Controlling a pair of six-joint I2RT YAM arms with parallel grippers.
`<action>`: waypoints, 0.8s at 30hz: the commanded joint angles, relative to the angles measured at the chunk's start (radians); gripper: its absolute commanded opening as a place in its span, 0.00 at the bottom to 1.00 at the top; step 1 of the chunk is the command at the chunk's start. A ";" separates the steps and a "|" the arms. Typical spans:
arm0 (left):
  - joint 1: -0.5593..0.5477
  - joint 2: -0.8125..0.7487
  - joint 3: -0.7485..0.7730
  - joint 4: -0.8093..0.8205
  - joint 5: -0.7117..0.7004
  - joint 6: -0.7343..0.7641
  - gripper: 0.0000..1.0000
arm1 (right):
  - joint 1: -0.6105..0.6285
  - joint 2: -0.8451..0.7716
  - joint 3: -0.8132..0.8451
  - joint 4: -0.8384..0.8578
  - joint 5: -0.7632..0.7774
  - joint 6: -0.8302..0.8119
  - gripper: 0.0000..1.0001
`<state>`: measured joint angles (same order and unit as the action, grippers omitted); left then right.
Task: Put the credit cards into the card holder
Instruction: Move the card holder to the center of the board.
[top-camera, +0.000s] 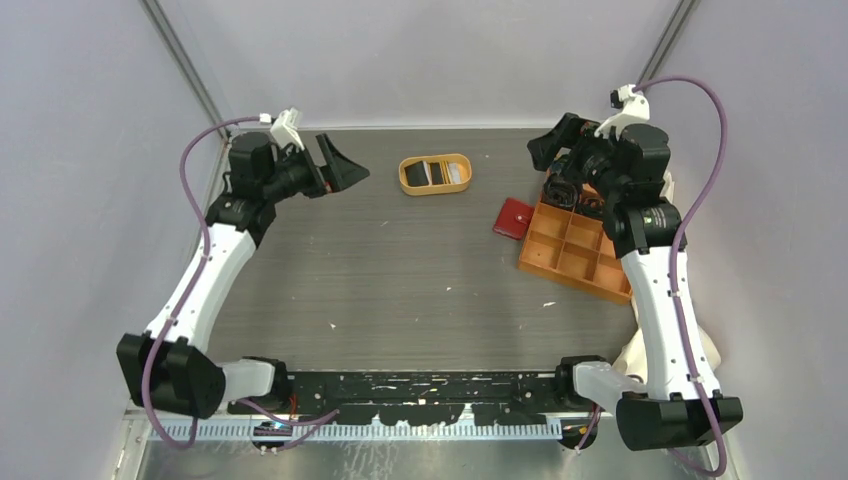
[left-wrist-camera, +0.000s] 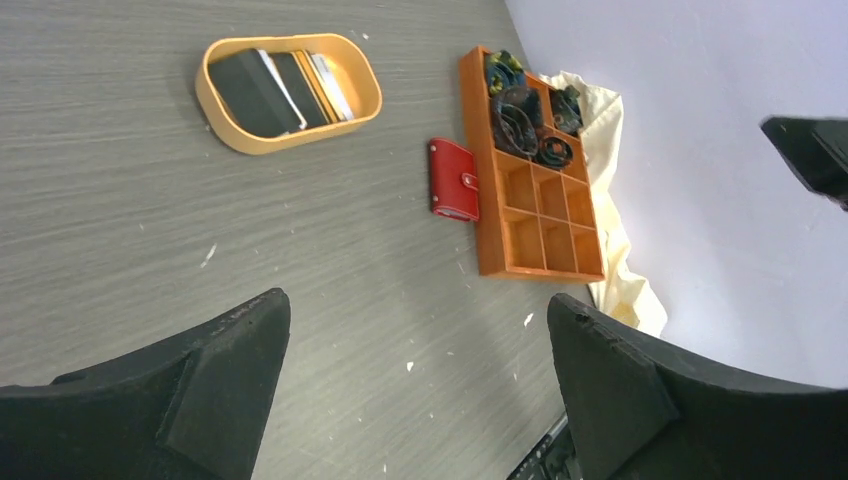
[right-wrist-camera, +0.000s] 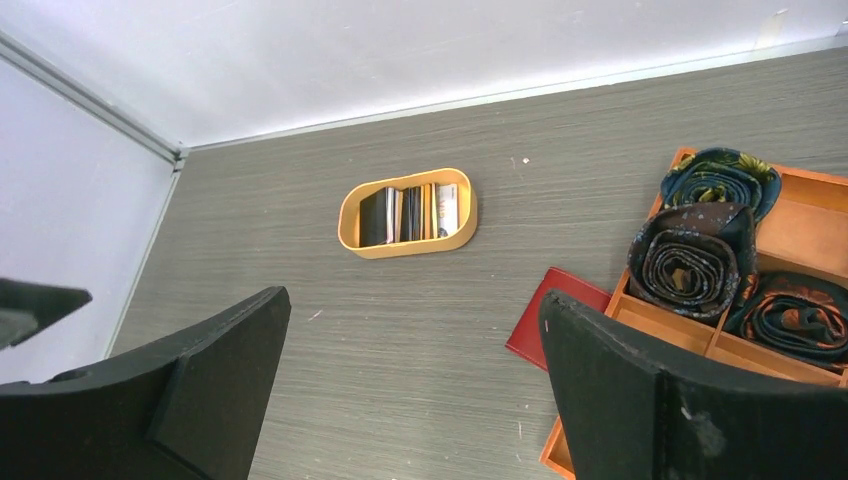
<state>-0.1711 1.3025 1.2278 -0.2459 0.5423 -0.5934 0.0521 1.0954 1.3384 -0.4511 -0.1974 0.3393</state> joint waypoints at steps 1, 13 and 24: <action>-0.008 -0.174 -0.086 0.129 0.045 -0.006 1.00 | -0.003 0.018 0.040 0.033 -0.046 0.003 1.00; -0.039 -0.263 0.104 -0.026 0.112 -0.217 1.00 | -0.004 0.190 -0.033 0.093 -0.551 -0.134 1.00; -0.153 -0.337 0.279 -0.005 -0.065 -0.424 1.00 | -0.003 0.300 -0.046 0.102 -0.548 -0.168 0.99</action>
<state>-0.2832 1.0126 1.4525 -0.2794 0.5575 -0.9226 0.0498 1.3811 1.2842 -0.4091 -0.7162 0.1997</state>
